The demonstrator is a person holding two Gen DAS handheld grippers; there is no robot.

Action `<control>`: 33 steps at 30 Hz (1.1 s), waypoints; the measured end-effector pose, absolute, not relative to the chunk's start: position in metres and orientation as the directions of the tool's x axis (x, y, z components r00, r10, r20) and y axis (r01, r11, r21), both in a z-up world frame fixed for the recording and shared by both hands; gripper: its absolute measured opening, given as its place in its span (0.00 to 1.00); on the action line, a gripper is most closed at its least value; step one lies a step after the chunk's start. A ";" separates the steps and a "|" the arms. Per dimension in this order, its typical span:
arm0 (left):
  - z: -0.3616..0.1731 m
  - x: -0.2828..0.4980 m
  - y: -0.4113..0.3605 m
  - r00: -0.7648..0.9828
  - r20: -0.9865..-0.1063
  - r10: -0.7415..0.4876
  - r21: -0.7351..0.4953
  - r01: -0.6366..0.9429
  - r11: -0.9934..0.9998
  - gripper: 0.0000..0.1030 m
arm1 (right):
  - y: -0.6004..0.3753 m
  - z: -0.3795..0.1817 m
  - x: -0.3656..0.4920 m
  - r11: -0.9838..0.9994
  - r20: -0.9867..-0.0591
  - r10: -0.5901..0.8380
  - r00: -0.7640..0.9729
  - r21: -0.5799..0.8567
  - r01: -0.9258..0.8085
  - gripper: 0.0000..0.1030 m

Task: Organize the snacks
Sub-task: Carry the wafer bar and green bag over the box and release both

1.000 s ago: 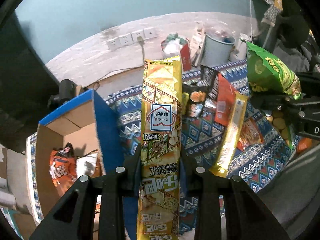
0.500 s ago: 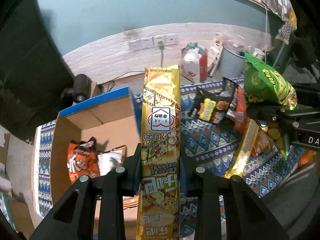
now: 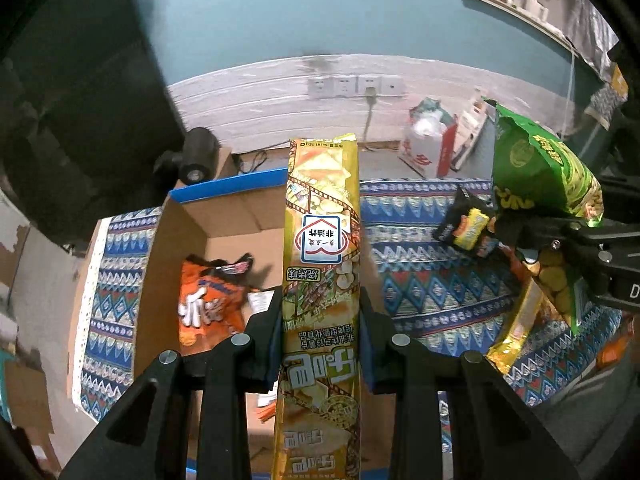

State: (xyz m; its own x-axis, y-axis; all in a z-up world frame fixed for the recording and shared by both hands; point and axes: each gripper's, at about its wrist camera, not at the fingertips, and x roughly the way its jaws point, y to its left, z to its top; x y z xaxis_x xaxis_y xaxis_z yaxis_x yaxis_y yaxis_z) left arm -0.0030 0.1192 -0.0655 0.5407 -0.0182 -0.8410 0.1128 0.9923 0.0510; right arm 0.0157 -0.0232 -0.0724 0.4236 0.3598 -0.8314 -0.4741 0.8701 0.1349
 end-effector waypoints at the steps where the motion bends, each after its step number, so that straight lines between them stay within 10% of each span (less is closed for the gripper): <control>1: -0.066 -0.003 0.125 0.543 -0.840 -0.009 0.053 0.100 0.994 0.30 | -0.019 -0.073 0.017 0.867 -0.831 0.363 0.421 0.137 -0.479 0.36; 33: -0.107 0.016 0.228 0.452 -0.881 0.137 0.076 -0.150 0.986 0.38 | 0.101 -0.115 0.057 0.818 -0.867 0.417 0.273 0.227 -0.528 0.36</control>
State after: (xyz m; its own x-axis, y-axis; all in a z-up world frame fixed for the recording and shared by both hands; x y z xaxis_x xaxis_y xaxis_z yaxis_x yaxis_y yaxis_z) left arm 0.0156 0.2276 -0.1072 0.4525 0.1366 -0.8813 -0.1497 0.9858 0.0760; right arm 0.0574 0.1006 -0.1152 0.2725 0.4166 -0.8673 -0.5282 0.8182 0.2270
